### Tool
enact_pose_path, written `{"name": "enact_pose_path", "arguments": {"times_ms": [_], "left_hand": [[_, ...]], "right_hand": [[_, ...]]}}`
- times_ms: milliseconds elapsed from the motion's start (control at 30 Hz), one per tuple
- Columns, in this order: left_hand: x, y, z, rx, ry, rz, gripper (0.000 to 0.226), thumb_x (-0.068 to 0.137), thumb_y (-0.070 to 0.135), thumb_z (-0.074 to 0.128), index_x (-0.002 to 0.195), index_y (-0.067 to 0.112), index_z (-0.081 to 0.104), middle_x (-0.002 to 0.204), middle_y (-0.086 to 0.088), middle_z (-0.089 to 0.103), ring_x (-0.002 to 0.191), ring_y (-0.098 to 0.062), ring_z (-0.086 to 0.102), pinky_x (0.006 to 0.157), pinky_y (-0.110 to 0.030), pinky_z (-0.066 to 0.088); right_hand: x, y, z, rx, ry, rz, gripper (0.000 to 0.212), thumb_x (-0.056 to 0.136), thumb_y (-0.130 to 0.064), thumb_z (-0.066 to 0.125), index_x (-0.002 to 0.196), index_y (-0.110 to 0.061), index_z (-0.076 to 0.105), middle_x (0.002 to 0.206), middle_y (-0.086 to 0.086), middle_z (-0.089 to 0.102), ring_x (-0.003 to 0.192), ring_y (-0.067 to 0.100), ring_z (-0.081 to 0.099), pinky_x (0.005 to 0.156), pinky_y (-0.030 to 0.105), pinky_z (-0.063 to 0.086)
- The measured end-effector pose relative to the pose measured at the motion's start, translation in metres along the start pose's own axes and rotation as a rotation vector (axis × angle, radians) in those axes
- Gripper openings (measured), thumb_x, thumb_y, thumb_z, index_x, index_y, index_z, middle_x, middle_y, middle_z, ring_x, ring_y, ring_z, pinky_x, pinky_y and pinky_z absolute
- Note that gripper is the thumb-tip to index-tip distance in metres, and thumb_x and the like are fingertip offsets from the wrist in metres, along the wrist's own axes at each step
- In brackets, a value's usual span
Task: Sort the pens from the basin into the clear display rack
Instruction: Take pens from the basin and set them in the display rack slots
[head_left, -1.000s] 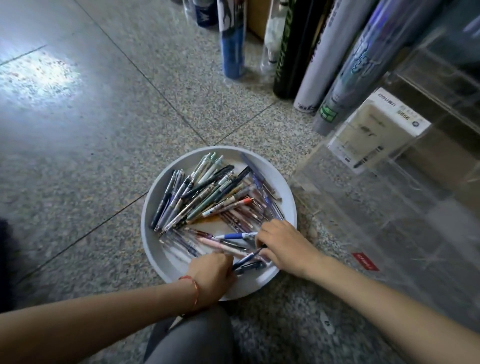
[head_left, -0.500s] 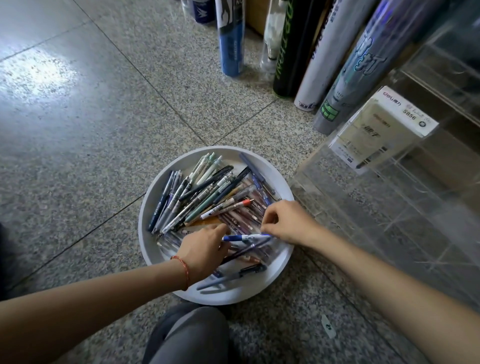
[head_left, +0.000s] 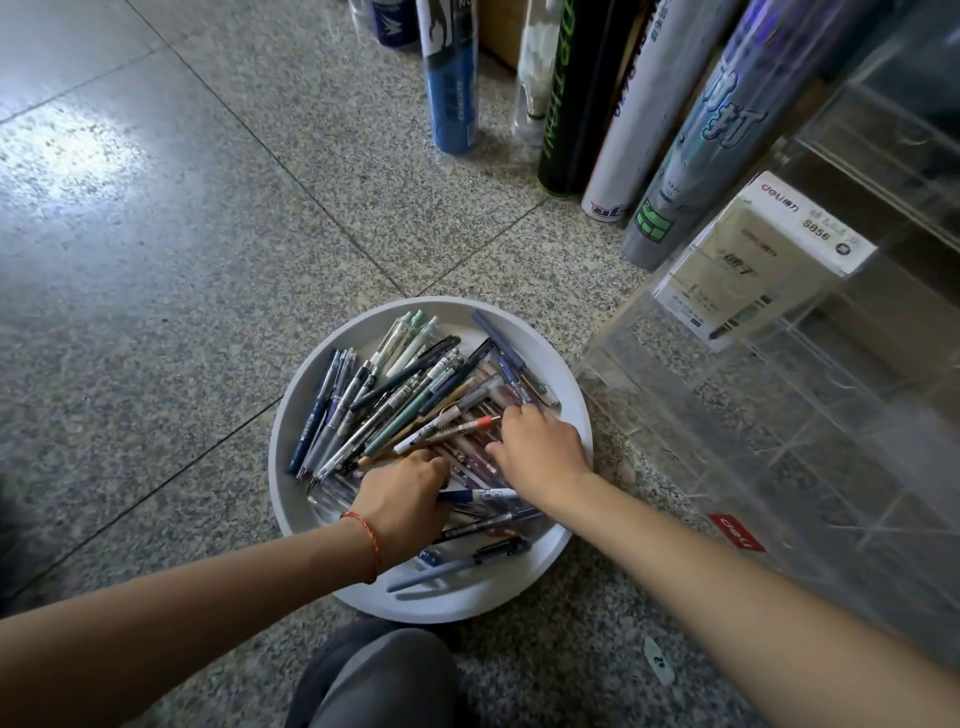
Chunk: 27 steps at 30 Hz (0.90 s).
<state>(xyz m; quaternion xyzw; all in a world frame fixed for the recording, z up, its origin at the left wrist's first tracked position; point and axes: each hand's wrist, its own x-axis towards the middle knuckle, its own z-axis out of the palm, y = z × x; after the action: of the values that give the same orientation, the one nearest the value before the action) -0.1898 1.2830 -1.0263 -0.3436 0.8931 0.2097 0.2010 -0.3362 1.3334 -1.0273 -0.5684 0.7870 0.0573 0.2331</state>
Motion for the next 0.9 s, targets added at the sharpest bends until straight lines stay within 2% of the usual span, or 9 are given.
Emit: {"name": "enact_pose_path", "arguments": {"times_ms": [100, 233, 333, 500, 600, 667, 767, 833, 900], "left_hand": [[-0.002, 0.001, -0.001, -0.041, 0.058, 0.012, 0.028, 0.092, 0.029, 0.046, 0.116, 0.015, 0.051, 0.116, -0.002, 0.052, 0.095, -0.021, 0.056, 0.071, -0.03, 0.047], [0.001, 0.0, 0.001, -0.044, 0.097, 0.021, 0.031, 0.093, 0.024, 0.041, 0.122, 0.016, 0.046, 0.119, -0.003, 0.051, 0.097, -0.022, 0.056, 0.063, -0.026, 0.038], [0.005, -0.003, 0.003, -0.042, 0.083, 0.02, 0.032, 0.093, 0.022, 0.039, 0.124, 0.016, 0.047, 0.12, -0.003, 0.051, 0.096, -0.023, 0.057, 0.066, -0.029, 0.043], [0.005, -0.003, 0.003, -0.118, 0.21, 0.068, 0.03, 0.094, 0.017, 0.04, 0.122, 0.014, 0.05, 0.115, -0.004, 0.052, 0.092, -0.022, 0.055, 0.062, -0.028, 0.041], [0.007, -0.003, -0.001, -0.165, 0.317, 0.18, 0.026, 0.09, 0.011, 0.042, 0.111, 0.008, 0.057, 0.102, -0.008, 0.056, 0.08, -0.024, 0.056, 0.056, -0.025, 0.038], [0.009, -0.001, -0.005, -0.127, 0.361, 0.275, 0.03, 0.084, 0.013, 0.04, 0.109, 0.007, 0.056, 0.094, -0.01, 0.059, 0.073, -0.024, 0.058, 0.053, -0.024, 0.042], [0.016, 0.006, -0.013, -0.086, 0.391, 0.375, 0.041, 0.082, 0.021, 0.04, 0.122, 0.013, 0.045, 0.111, -0.011, 0.06, 0.092, -0.027, 0.06, 0.073, -0.034, 0.053], [0.021, 0.015, -0.023, -0.085, 0.415, 0.394, 0.046, 0.084, 0.028, 0.04, 0.128, 0.016, 0.041, 0.121, -0.009, 0.059, 0.106, -0.028, 0.057, 0.085, -0.039, 0.049], [0.027, 0.026, -0.032, -0.042, 0.401, 0.438, 0.046, 0.086, 0.032, 0.038, 0.127, 0.014, 0.048, 0.115, -0.007, 0.064, 0.106, -0.027, 0.059, 0.086, -0.041, 0.049]], "right_hand": [[0.002, -0.003, -0.001, -0.029, -0.013, 0.01, 0.044, 0.098, -0.031, 0.042, 0.13, -0.001, 0.04, 0.129, 0.017, 0.05, 0.115, 0.03, 0.053, 0.086, 0.037, 0.045], [0.001, -0.007, 0.003, -0.007, -0.05, 0.04, 0.065, 0.094, -0.046, 0.046, 0.138, -0.002, 0.027, 0.135, 0.017, 0.042, 0.113, 0.031, 0.055, 0.082, 0.036, 0.046], [0.003, -0.003, 0.0, 0.005, -0.071, 0.0, 0.057, 0.097, -0.043, 0.039, 0.136, -0.003, 0.03, 0.134, 0.017, 0.045, 0.112, 0.033, 0.055, 0.082, 0.037, 0.044], [0.004, 0.01, -0.013, 0.109, -0.134, -0.011, 0.03, 0.102, -0.026, 0.033, 0.114, -0.001, 0.043, 0.113, 0.019, 0.059, 0.102, 0.036, 0.056, 0.071, 0.037, 0.037], [0.003, 0.028, -0.014, 0.358, -0.173, 0.077, 0.02, 0.099, -0.025, 0.042, 0.09, -0.007, 0.044, 0.09, 0.016, 0.06, 0.077, 0.028, 0.056, 0.062, 0.031, 0.039], [-0.001, 0.039, -0.013, 0.554, -0.212, 0.121, 0.02, 0.097, -0.021, 0.048, 0.08, -0.009, 0.045, 0.072, 0.009, 0.058, 0.058, 0.015, 0.053, 0.052, 0.026, 0.042], [-0.014, 0.048, -0.02, 0.715, -0.179, 0.101, 0.023, 0.095, -0.012, 0.05, 0.072, -0.014, 0.05, 0.064, 0.005, 0.054, 0.045, 0.008, 0.047, 0.046, 0.022, 0.041], [-0.026, 0.054, -0.032, 0.77, -0.113, 0.047, 0.015, 0.092, -0.008, 0.053, 0.079, -0.009, 0.06, 0.066, 0.007, 0.056, 0.043, 0.005, 0.048, 0.046, 0.019, 0.041], [-0.037, 0.059, -0.046, 0.834, -0.06, 0.004, 0.009, 0.09, -0.006, 0.057, 0.092, -0.009, 0.065, 0.069, 0.002, 0.058, 0.043, -0.001, 0.051, 0.049, 0.014, 0.041]]}}
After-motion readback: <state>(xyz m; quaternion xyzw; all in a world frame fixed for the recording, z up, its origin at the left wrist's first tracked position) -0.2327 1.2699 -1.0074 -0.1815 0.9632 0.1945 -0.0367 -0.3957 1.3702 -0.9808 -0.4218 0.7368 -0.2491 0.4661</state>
